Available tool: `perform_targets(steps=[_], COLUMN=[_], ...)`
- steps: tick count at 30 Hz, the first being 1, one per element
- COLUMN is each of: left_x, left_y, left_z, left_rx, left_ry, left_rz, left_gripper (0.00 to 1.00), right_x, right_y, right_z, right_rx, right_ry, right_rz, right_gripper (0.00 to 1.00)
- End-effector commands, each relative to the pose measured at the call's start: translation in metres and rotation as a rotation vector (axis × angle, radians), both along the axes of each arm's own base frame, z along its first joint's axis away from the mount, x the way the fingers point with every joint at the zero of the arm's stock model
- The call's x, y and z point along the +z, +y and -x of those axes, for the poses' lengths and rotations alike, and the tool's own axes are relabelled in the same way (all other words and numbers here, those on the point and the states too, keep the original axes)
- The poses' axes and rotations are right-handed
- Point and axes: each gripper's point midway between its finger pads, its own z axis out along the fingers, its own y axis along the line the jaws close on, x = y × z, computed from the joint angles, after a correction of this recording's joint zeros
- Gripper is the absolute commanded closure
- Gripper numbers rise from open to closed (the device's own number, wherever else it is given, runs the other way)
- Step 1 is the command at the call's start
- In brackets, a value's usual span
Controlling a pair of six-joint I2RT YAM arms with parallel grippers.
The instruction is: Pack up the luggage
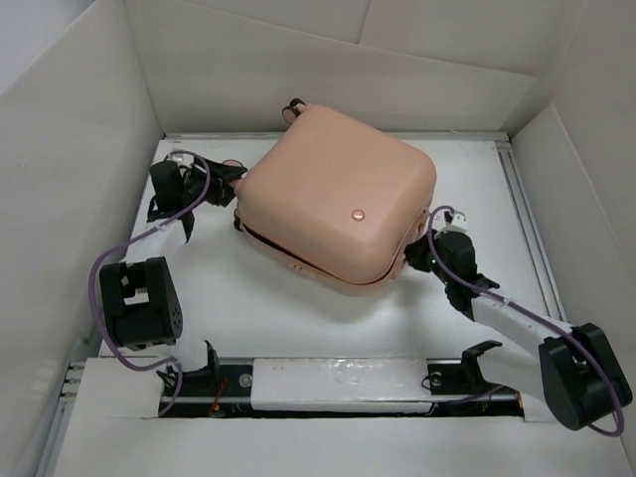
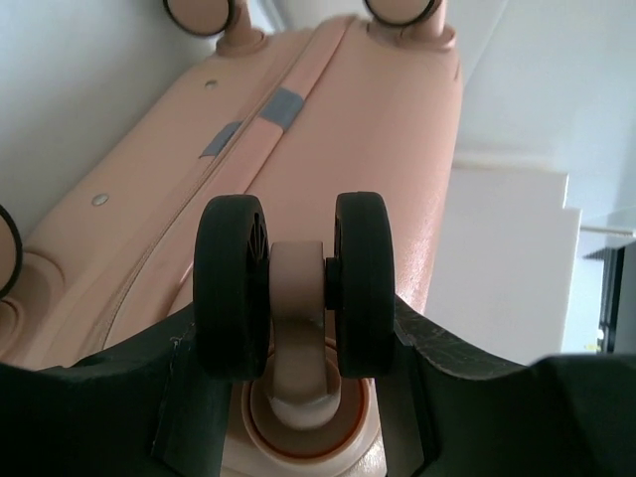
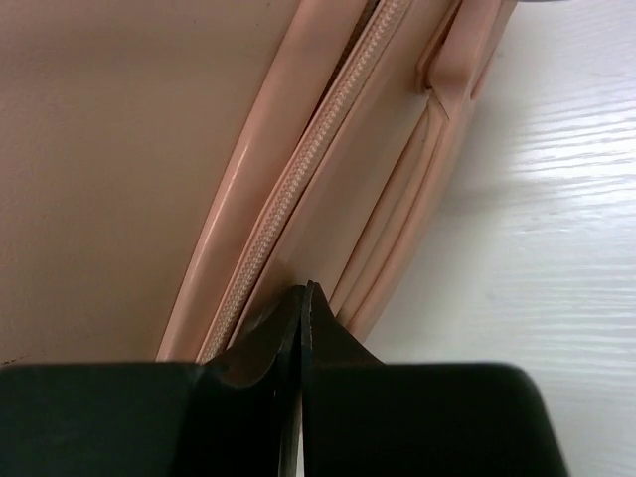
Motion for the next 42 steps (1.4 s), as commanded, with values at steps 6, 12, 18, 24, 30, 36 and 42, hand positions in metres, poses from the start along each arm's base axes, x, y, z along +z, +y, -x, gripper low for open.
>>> perform_targets(steps=[6,12,18,24,30,36,42], left_x=[0.142,0.149,0.122,0.078,0.007,-0.011,0.073], left_y=[-0.035,-0.033,-0.026,0.006,0.020,0.038,0.060], left_z=[0.017,0.048,0.057,0.050,0.048,0.037,0.054], left_rx=[-0.163,-0.155,-0.154,-0.043,0.015,0.029,0.184], left_ry=[-0.333,-0.354,-0.316,-0.231,-0.111,-0.056,-0.242], left_rz=[0.010,0.005,0.001,-0.089,-0.109,-0.178,-0.379], left_gripper=[1.00,1.00,1.00,1.00,1.00,0.64,0.07], right_x=[0.038,0.050,0.054,0.064,0.075,0.075,0.067], right_y=[0.119,0.137,0.153,0.142,0.133,0.117,0.108], right_z=[0.010,0.006,0.011,0.022,0.033,0.034,0.031], right_rx=[0.208,0.143,0.152,0.151,0.171,0.126,0.081], right_ry=[-0.042,-0.047,-0.052,-0.070,-0.080,-0.082,-0.078], right_rz=[-0.213,-0.274,-0.273,-0.286,-0.225,-0.175,-0.147], right_gripper=[1.00,1.00,1.00,0.75,0.59,0.59,0.59])
